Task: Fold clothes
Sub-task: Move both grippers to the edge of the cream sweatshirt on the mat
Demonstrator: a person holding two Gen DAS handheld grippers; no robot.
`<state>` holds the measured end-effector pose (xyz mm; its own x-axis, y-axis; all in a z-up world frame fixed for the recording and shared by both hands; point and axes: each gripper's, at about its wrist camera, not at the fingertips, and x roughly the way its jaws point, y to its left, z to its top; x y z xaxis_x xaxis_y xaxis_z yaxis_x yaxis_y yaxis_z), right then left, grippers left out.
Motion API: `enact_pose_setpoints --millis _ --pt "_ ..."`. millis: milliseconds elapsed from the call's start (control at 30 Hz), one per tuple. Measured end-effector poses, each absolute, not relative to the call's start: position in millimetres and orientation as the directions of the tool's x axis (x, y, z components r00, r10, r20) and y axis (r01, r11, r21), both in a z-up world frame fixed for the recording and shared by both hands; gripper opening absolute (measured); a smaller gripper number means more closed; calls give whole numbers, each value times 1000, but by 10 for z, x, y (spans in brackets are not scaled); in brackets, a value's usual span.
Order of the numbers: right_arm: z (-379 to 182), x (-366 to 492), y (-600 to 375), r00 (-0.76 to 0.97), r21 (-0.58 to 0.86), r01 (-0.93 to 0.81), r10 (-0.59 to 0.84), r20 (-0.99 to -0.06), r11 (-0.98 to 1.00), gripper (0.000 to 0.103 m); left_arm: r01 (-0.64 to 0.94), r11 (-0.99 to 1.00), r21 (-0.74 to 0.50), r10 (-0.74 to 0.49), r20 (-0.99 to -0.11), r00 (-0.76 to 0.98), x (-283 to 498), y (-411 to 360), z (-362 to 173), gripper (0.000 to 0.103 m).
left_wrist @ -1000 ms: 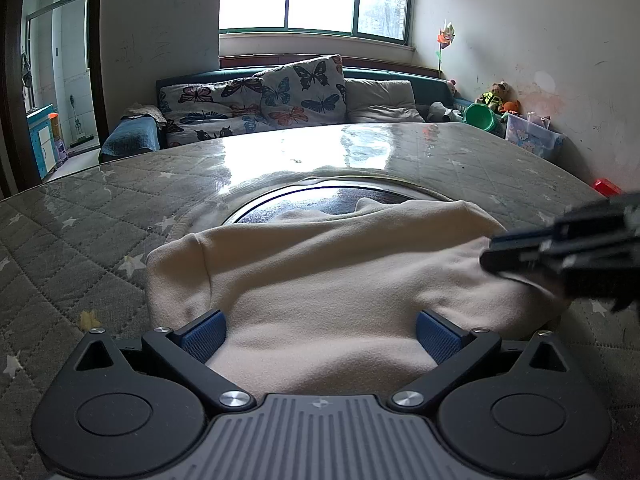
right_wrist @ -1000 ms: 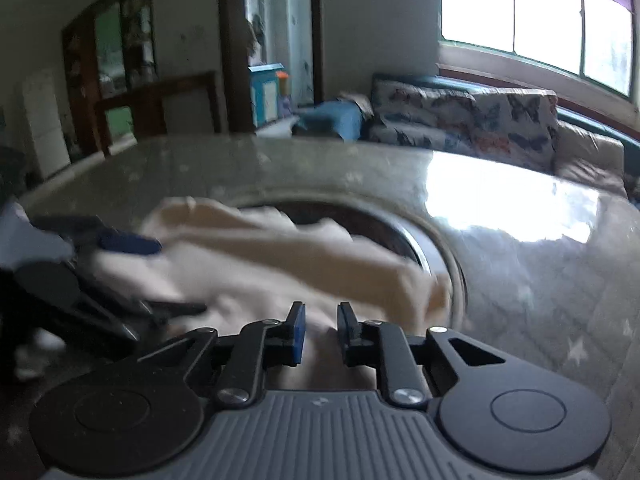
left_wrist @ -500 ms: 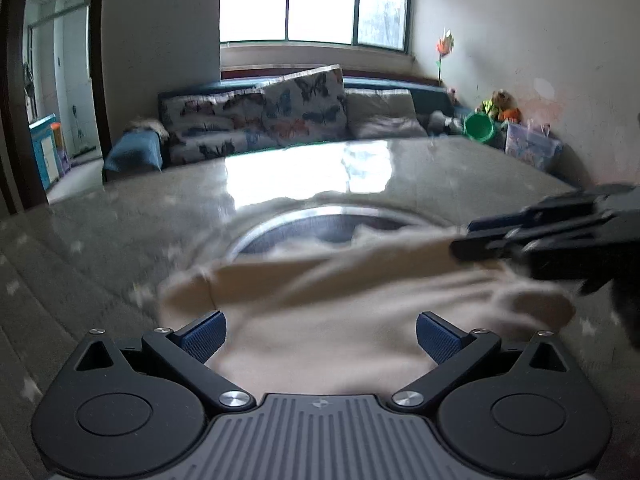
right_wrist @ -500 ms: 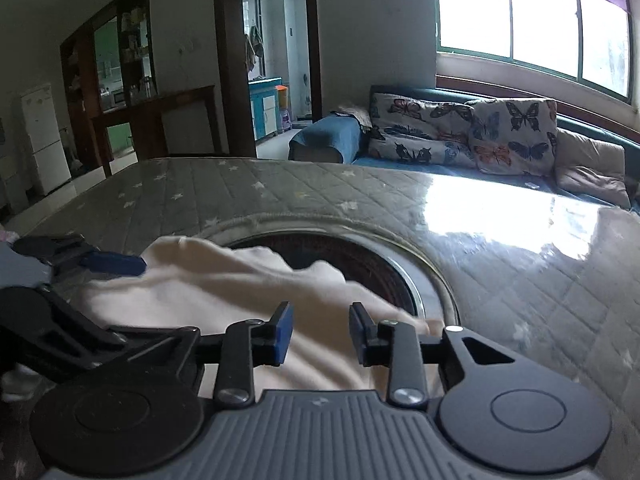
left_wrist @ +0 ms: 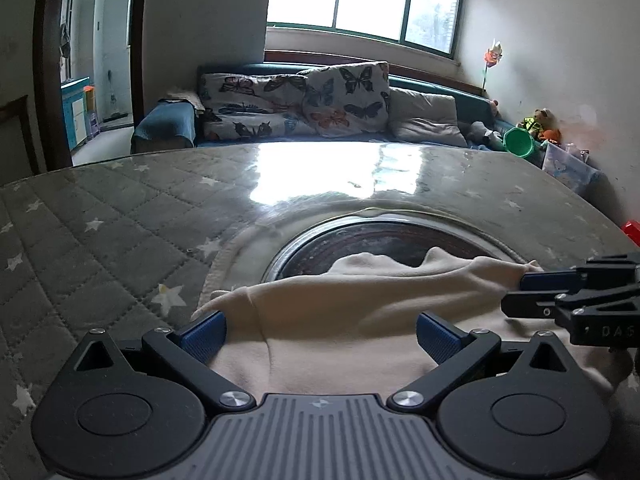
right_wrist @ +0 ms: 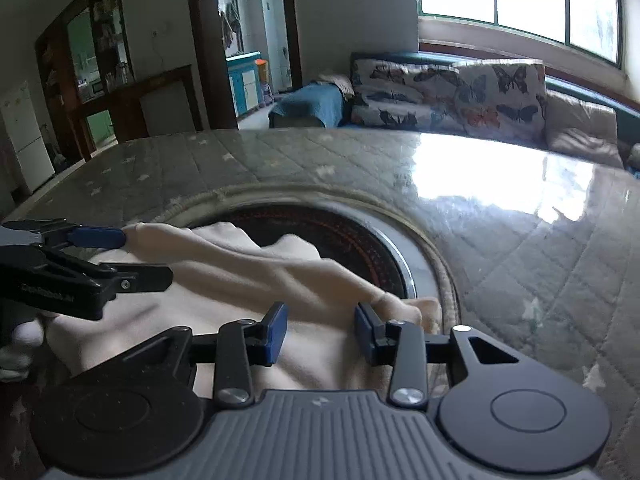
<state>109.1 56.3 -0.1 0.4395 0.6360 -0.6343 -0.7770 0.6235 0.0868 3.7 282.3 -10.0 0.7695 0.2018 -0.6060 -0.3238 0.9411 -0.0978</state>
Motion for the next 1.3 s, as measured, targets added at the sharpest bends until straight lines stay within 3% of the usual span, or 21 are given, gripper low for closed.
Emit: enact_pose_setpoints --millis 200,500,833,1067,1200,1300 --pt "166 692 503 418 52 -838 700 -579 543 46 -298 950 -91 201 -553 809 -250 2637 57 103" --pt "-44 345 407 399 25 -855 688 -607 518 47 -278 957 78 274 -551 788 -565 2326 -92 103" --pt "127 207 358 411 31 -856 715 -566 516 52 -305 952 23 269 -539 798 -650 2325 -7 103" --pt "-19 231 352 388 51 -852 693 -607 521 55 -354 935 -28 266 -606 750 -623 2448 -128 103" --pt "33 240 316 375 77 -852 705 -602 518 74 -374 925 -66 263 -599 756 -676 2521 -72 103" --pt "36 255 287 368 103 -845 710 -600 525 75 -387 917 -96 252 -612 750 -680 2593 -93 103"
